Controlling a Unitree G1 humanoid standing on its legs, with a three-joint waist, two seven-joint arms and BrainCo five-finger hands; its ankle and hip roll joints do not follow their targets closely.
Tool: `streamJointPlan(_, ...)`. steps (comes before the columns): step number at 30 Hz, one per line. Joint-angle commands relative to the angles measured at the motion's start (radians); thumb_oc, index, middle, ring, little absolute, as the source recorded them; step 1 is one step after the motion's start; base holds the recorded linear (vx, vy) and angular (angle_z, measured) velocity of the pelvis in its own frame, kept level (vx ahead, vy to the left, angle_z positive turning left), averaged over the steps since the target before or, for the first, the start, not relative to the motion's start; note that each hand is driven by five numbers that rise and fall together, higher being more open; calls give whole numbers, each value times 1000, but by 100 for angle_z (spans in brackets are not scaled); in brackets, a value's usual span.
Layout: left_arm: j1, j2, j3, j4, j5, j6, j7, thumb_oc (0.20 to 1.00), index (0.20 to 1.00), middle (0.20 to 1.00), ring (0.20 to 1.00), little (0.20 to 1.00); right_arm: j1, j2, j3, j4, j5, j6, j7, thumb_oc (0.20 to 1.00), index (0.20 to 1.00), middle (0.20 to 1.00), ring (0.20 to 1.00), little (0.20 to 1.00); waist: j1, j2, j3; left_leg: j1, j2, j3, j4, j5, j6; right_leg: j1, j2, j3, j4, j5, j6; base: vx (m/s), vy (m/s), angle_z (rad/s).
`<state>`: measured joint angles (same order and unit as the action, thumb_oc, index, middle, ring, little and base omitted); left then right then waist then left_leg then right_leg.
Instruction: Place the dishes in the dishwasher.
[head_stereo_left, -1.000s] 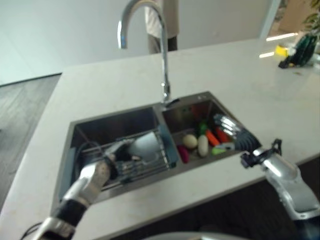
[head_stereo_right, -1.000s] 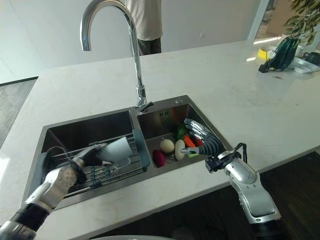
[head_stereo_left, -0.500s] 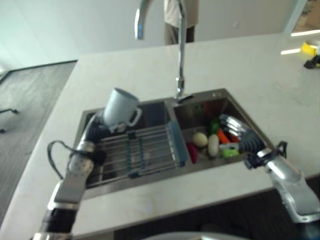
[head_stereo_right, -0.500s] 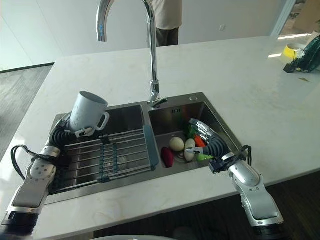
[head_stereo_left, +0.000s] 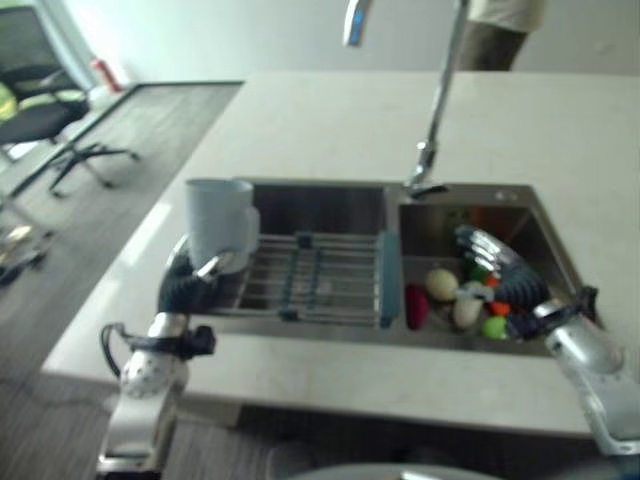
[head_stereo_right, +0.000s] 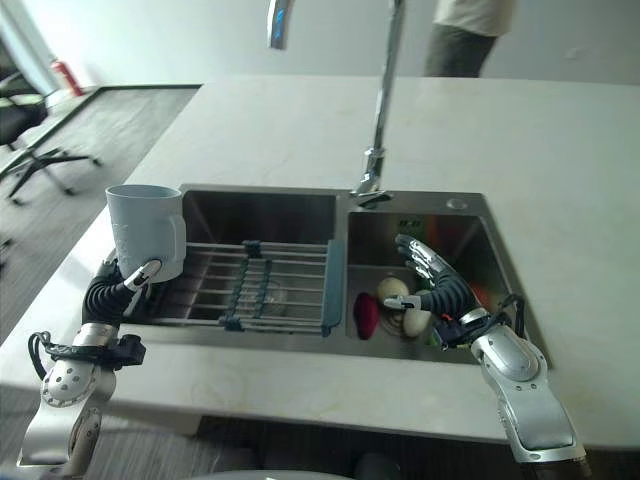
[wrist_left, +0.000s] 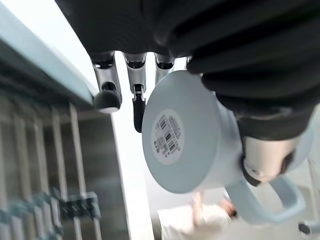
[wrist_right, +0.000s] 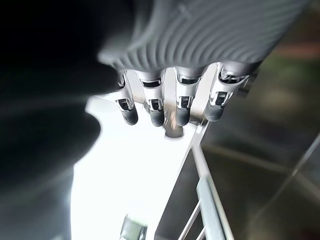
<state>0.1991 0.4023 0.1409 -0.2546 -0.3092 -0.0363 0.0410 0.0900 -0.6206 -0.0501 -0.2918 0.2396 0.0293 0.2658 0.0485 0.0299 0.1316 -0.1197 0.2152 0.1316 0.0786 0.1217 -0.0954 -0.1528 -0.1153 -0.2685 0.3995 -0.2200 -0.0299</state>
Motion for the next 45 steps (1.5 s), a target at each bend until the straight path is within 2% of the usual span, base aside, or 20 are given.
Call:
streamJointPlan(1, -97, 74, 28, -65, -63, -96, -3, 200, 200, 200, 200, 200, -27, -22, -74, -78, 47, -109, -37, 1000, 1000, 1000, 1000, 1000, -67, -76, -3, 119, -35, 161, 221, -134, -20, 52, -65, 21, -100, 60, 118, -344, -32, 147)
streamJointPlan(3, -124, 78, 16, -53, -67, -115, -8, 200, 200, 200, 200, 200, -21, -20, -85, -62, 39, -134, -42, 1000, 1000, 1000, 1000, 1000, -91, -91, 5, 230, -59, 211, 221, -139, -22, 35, -96, -21, -100, 93, 115, -330, 122, 126)
streamJointPlan(4, -136, 78, 5, -44, -77, -125, -13, 200, 200, 200, 200, 200, -14, -14, -91, -55, 32, -142, -47, 1000, 1000, 1000, 1000, 1000, -108, -84, 1, 258, -43, 235, 221, -160, -25, 27, -107, -60, -100, 108, 118, -451, 312, 150)
streamJointPlan(5, -152, 81, -10, -33, -88, -142, -33, 200, 200, 200, 200, 200, -1, -11, -103, -47, 23, -150, -69, 1000, 1000, 1000, 1000, 1000, -138, -67, -7, 289, 18, 309, 221, -179, -40, 23, -121, -124, -100, 122, 124, -395, 322, 227)
streamJointPlan(6, -162, 83, -20, -25, -91, -152, -43, 200, 200, 200, 200, 200, 6, -11, -111, -44, 20, -156, -78, 1000, 1000, 1000, 1000, 1000, -155, -59, -12, 295, 53, 344, 221, -187, -50, 22, -133, -159, -100, 133, 130, -414, 451, 246)
streamJointPlan(7, -185, 86, -43, -13, -98, -160, -59, 200, 200, 200, 200, 200, 10, -16, -124, -42, 21, -154, -96, 1000, 1000, 1000, 1000, 1000, -176, -46, -24, 289, 97, 372, 221, -260, -68, 19, -155, -192, -100, 146, 163, -315, 397, 316)
streamJointPlan(9, -193, 91, -55, -11, -89, -160, -59, 200, 200, 200, 200, 200, 6, -14, -131, -37, 40, -154, -90, 1000, 1000, 1000, 1000, 1000, -182, -41, -34, 277, 110, 373, 221, -291, -70, 2, -186, -212, -100, 177, 189, -249, 399, 279)
streamJointPlan(11, -194, 94, -57, -16, -91, -151, -61, 200, 200, 200, 200, 200, -19, 1, -119, -29, 46, -149, -81, 1000, 1000, 1000, 1000, 1000, -163, -40, -38, 249, 88, 361, 221, -342, -60, -6, -231, -229, -100, 210, 223, -212, 516, 184)
streamJointPlan(12, -193, 100, -52, -19, -89, -144, -59, 200, 200, 200, 200, 200, -42, 39, -81, -37, 22, -136, -87, 1000, 1000, 1000, 1000, 1000, -125, -40, -30, 205, 39, 309, 221, -370, -51, -7, -296, -240, -100, 285, 262, -153, 587, 98)
streamJointPlan(13, -189, 99, -46, -26, -88, -142, -58, 200, 200, 200, 200, 200, -44, 58, -64, -47, 6, -133, -85, 1000, 1000, 1000, 1000, 1000, -112, -42, -25, 193, 20, 292, 221, -379, -46, -7, -322, -244, -100, 315, 271, -198, 546, 80)
streamJointPlan(14, -182, 97, -36, -35, -75, -143, -58, 200, 200, 200, 200, 200, -44, 81, -45, -61, -21, -127, -87, 1000, 1000, 1000, 1000, 1000, -100, -54, -17, 171, -6, 296, 221, -370, -31, -16, -365, -274, -100, 360, 261, -153, 313, 70)
streamJointPlan(17, -190, 103, -26, -47, -44, -119, -16, 200, 200, 200, 200, 200, -49, 105, -11, -69, -15, -143, -52, 1000, 1000, 1000, 1000, 1000, -83, -68, -6, 137, -69, 222, 221, -391, -4, -29, -381, -227, -100, 373, 271, -97, 288, 54)
streamJointPlan(18, -196, 104, -31, -46, -24, -119, -2, 200, 200, 200, 200, 200, -51, 111, -6, -69, 4, -145, -45, 1000, 1000, 1000, 1000, 1000, -88, -70, -5, 128, -84, 193, 221, -393, 4, -38, -363, -181, -100, 363, 270, -14, 230, 58)
streamJointPlan(21, -242, 112, -64, -5, -14, -103, 9, 200, 200, 200, 200, 200, -14, 113, -24, -79, 36, -147, -48, 1000, 1000, 1000, 1000, 1000, -129, -68, -7, 75, -146, 27, 221, -379, 42, -38, -220, 112, -100, 286, 245, 108, 158, 177)
streamJointPlan(23, -245, 99, -73, -7, 20, -93, 27, 200, 200, 200, 200, 200, -8, 112, -31, -89, 48, -139, -26, 1000, 1000, 1000, 1000, 1000, -135, -64, -10, 64, -156, -15, 221, -369, 47, -18, -173, 186, -100, 240, 237, 107, 97, 247)
streamJointPlan(28, -199, 97, -33, -41, 16, -72, 51, 200, 200, 200, 200, 200, -41, 118, 5, -92, 41, -149, -15, 1000, 1000, 1000, 1000, 1000, -68, -72, -10, 62, -139, -15, 221, -361, 37, 35, -209, 93, -100, 215, 251, 46, -90, 92)
streamJointPlan(34, -167, 83, 2, -67, -27, -75, 55, 200, 200, 200, 200, 200, -89, 104, 33, -67, 35, -131, -41, 1000, 1000, 1000, 1000, 1000, -29, -63, -27, 47, -90, -23, 221, -336, 22, 85, -168, 38, -100, 103, 237, 16, -125, 23)
streamJointPlan(41, -142, 85, 14, -64, -40, -96, 56, 200, 200, 200, 200, 200, -95, 93, 48, -61, 38, -132, -57, 1000, 1000, 1000, 1000, 1000, -36, -49, -40, 42, -82, -33, 221, -326, 15, 92, -128, 57, -100, 73, 215, -12, -81, 4)
streamJointPlan(42, -141, 55, -51, -89, -92, -171, 93, 200, 200, 200, 200, 200, -48, 139, 41, -33, 84, -217, -264, 1000, 1000, 1000, 1000, 1000, -81, -51, -24, 50, -143, 43, 221, -342, 57, 52, -23, 100, -100, 61, 162, -19, -55, -4)
streamJointPlan(45, -126, 51, -46, -83, -102, -173, 88, 200, 200, 200, 200, 200, -30, 133, 23, -38, 114, -213, -258, 1000, 1000, 1000, 1000, 1000, -84, -53, -37, 42, -135, 43, 221, -344, 55, 52, -17, 99, -100, 55, 160, -15, -85, -6)
